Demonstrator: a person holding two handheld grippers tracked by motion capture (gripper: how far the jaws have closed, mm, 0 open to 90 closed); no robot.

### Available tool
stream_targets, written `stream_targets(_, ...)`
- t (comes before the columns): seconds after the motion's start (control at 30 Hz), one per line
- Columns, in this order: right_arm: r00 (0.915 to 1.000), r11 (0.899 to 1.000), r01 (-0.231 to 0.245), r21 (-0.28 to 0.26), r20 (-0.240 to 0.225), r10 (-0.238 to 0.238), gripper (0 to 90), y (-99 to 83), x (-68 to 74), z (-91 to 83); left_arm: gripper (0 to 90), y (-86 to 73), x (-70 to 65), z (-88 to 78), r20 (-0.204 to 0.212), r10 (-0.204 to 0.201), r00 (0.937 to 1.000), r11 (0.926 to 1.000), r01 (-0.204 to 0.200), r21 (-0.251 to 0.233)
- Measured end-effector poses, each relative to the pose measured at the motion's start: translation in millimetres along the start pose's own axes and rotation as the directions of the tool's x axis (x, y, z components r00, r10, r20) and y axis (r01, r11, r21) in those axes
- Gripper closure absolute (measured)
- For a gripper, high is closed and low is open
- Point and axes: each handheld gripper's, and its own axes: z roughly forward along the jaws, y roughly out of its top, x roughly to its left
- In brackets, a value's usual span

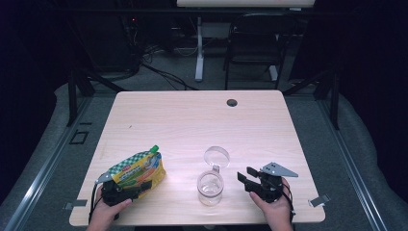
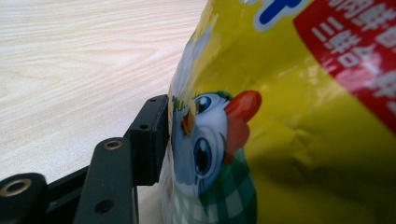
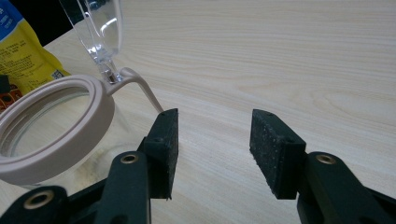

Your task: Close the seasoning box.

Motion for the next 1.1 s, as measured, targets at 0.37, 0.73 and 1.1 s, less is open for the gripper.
stream_targets(0.37, 1.0000, 1.000, 0.001, 0.004, 0.001, -0.001, 52.2, -0.1, 0.0, 0.5, 53.7, 0.9, -1.7, 0.5, -0.022, 0.026, 0.9994, 0.9997, -0.025, 0.006)
stream_targets(0.73, 1.0000, 1.000, -0.001, 0.001, 0.002, 0.001, 52.2, -0.1, -0.4, 0.3, 58.1, 1.5, -2.8, -0.1, -0.036, 0.044, 0.9984, 0.9990, -0.044, 0.011)
stream_targets(1.1, 1.0000, 1.000, 0.000, 0.001, 0.002, 0.000, 52.2, -0.2, -0.4, 0.1, 60.5, 2.5, -3.6, -1.5, -0.051, 0.047, 0.9976, 0.9988, -0.047, 0.016)
